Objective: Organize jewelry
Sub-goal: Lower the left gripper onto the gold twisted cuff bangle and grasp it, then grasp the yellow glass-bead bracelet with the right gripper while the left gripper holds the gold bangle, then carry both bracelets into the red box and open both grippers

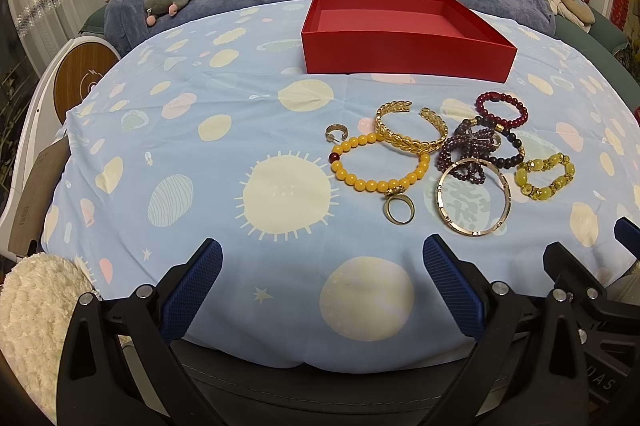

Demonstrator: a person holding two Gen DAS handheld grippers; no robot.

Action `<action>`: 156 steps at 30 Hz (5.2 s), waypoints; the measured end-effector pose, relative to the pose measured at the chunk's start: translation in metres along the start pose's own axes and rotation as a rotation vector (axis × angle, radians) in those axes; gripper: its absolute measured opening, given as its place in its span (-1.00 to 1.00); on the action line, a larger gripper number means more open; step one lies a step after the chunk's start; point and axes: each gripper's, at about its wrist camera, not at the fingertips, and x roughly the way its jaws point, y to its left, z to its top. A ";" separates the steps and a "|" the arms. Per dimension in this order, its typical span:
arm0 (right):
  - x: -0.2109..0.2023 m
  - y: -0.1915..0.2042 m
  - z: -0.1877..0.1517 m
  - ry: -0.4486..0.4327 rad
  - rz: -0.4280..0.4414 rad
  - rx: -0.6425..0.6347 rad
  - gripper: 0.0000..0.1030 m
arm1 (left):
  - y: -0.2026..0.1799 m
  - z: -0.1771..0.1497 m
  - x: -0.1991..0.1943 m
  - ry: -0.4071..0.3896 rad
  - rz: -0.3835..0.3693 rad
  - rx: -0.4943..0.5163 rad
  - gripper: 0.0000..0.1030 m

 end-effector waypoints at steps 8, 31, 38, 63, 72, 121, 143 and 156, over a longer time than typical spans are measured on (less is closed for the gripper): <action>0.000 -0.001 0.000 -0.002 0.001 0.001 0.87 | 0.000 0.000 0.000 -0.001 -0.006 -0.003 0.86; 0.008 -0.022 0.017 0.027 0.017 0.075 0.87 | 0.026 0.022 0.009 0.032 -0.014 -0.109 0.87; 0.019 -0.037 0.021 0.060 -0.020 0.122 0.87 | 0.025 0.040 0.016 0.036 -0.054 -0.121 0.87; 0.032 -0.058 0.040 0.136 -0.047 0.162 0.87 | -0.055 0.090 0.081 0.076 -0.101 0.022 0.40; 0.031 -0.057 0.039 0.142 -0.035 0.164 0.87 | -0.059 0.085 0.072 0.051 -0.127 0.052 0.08; 0.061 -0.043 0.057 0.135 0.028 0.072 -0.72 | 0.011 0.040 0.033 0.084 -0.097 -0.091 0.09; -0.019 -0.041 0.088 0.059 0.144 0.049 -0.82 | 0.017 0.069 -0.008 0.043 -0.146 -0.079 0.09; 0.007 -0.018 0.224 -0.030 0.281 -0.012 -0.82 | -0.005 0.211 0.021 -0.043 -0.225 0.014 0.09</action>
